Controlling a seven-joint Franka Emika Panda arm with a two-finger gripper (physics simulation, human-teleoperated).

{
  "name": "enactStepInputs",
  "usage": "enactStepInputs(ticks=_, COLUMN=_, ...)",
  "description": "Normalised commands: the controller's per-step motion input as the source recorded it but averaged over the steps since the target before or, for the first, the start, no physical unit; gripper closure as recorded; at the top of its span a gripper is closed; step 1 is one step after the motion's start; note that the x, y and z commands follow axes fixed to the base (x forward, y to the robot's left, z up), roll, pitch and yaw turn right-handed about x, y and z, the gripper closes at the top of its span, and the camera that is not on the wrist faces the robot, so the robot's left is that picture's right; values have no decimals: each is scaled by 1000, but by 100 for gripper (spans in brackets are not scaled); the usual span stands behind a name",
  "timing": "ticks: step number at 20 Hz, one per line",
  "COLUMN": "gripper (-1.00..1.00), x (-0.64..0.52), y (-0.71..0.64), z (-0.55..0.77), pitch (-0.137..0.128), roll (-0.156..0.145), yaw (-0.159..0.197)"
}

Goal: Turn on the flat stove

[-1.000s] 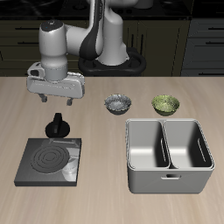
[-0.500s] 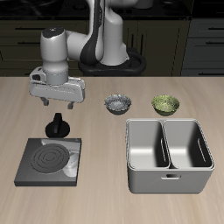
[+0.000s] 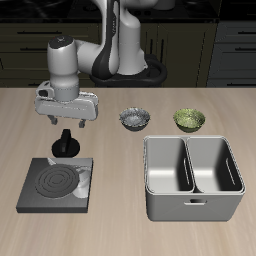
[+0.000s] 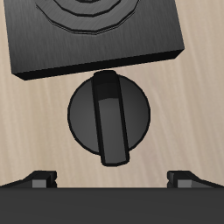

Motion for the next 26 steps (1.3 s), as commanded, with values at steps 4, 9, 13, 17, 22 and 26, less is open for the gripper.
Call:
enactStepInputs(ticks=4, gripper=-100, x=36, y=18, z=-70, pitch=-13, roll=-5, yaw=111)
enactStepInputs(ticks=9, gripper=-100, x=178, y=-137, z=47, pitch=0, roll=-30, yaw=67)
enactStepInputs(ticks=13, gripper=-100, x=91, y=18, z=-27, pitch=-4, roll=8, yaw=52)
enactStepInputs(ticks=17, gripper=-100, x=120, y=15, z=-136, pitch=8, roll=10, yaw=27)
enactStepInputs(ticks=22, gripper=-100, x=49, y=64, z=-240, pitch=34, roll=12, yaw=-26)
enactStepInputs(ticks=26, gripper=-100, x=-133, y=42, z=-321, pitch=62, roll=1, yaw=-45)
